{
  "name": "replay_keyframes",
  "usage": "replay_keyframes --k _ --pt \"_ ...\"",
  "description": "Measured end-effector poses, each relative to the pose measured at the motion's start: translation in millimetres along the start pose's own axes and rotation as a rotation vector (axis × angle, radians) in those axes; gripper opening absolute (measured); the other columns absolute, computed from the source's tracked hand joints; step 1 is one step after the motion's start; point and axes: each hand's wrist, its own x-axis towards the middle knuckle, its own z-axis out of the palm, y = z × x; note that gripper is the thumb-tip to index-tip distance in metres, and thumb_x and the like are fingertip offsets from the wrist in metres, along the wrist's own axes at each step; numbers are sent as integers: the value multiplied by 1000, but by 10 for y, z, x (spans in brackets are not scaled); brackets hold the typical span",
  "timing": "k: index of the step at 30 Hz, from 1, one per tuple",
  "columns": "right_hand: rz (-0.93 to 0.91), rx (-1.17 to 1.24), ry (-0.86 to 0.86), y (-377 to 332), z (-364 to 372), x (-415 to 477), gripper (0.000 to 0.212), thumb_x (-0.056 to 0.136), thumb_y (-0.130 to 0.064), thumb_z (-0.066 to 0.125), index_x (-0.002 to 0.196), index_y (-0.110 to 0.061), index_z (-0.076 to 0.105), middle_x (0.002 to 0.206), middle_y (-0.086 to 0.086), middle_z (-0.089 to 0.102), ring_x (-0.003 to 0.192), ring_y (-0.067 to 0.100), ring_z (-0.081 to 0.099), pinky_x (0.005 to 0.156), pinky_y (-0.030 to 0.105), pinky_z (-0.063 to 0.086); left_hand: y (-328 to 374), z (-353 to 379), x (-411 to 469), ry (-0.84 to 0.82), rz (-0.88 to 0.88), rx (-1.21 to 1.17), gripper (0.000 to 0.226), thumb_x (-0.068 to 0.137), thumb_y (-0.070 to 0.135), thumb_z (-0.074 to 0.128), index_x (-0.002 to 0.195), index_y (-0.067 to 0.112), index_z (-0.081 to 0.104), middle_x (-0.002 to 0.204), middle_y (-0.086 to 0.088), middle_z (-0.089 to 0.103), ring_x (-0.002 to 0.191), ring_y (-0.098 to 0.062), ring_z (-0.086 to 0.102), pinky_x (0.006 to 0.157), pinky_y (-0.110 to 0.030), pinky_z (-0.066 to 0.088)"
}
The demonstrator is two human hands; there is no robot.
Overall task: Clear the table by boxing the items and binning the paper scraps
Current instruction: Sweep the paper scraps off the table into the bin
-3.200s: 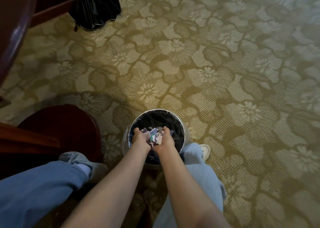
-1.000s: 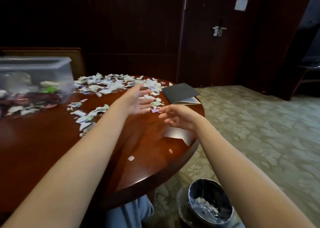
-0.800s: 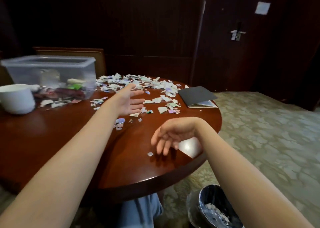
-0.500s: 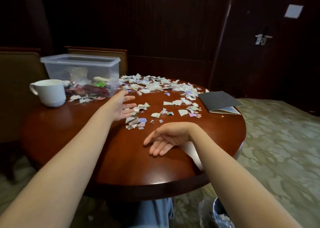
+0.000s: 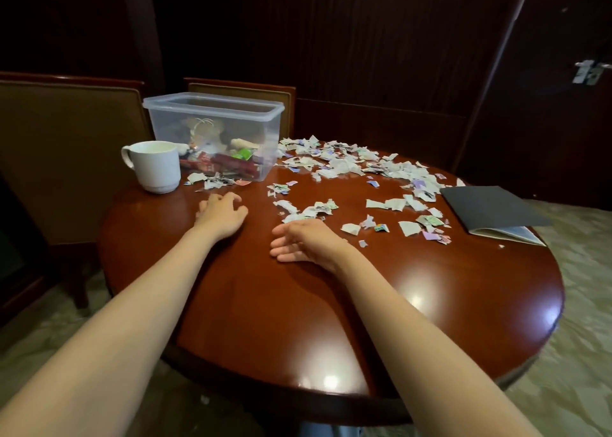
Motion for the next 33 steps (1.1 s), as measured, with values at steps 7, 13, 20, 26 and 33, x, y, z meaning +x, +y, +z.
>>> replay_keyframes --k 7,13,20,26,33 --pt "-174 -211 234 31 92 417 30 95 -2 35 103 -7 63 98 11 61 66 9 60 68 20 55 -175 66 358 106 -5 147 52 94 35 41 143 16 33 153 -16 20 140 -34 17 114 -43 17" --pt "-399 -717 339 -1 140 665 30 86 -3 42 102 -9 67 94 6 66 71 15 58 68 21 43 -246 85 830 180 -22 155 56 96 38 38 146 15 29 155 -16 16 141 -37 15 114 -44 16" --pt "-557 -999 311 -61 49 886 24 91 -8 41 101 -9 63 102 7 63 91 19 55 75 28 43 -337 92 1351 173 -167 181 57 97 46 32 146 17 29 152 -24 18 137 -45 20 113 -49 17" --pt "-625 -811 415 -65 12 968 23 87 -3 45 90 -7 67 92 5 67 86 17 57 76 28 44 -331 105 1493 71 -2 263 53 94 54 33 136 22 42 145 -17 37 133 -36 33 109 -45 26" --pt "-605 -641 444 -60 8 972 25 85 1 45 83 -8 68 87 4 67 78 11 52 71 25 42 -208 150 1346 -63 257 212 44 95 50 37 132 29 48 145 -7 40 132 -26 38 107 -39 32"
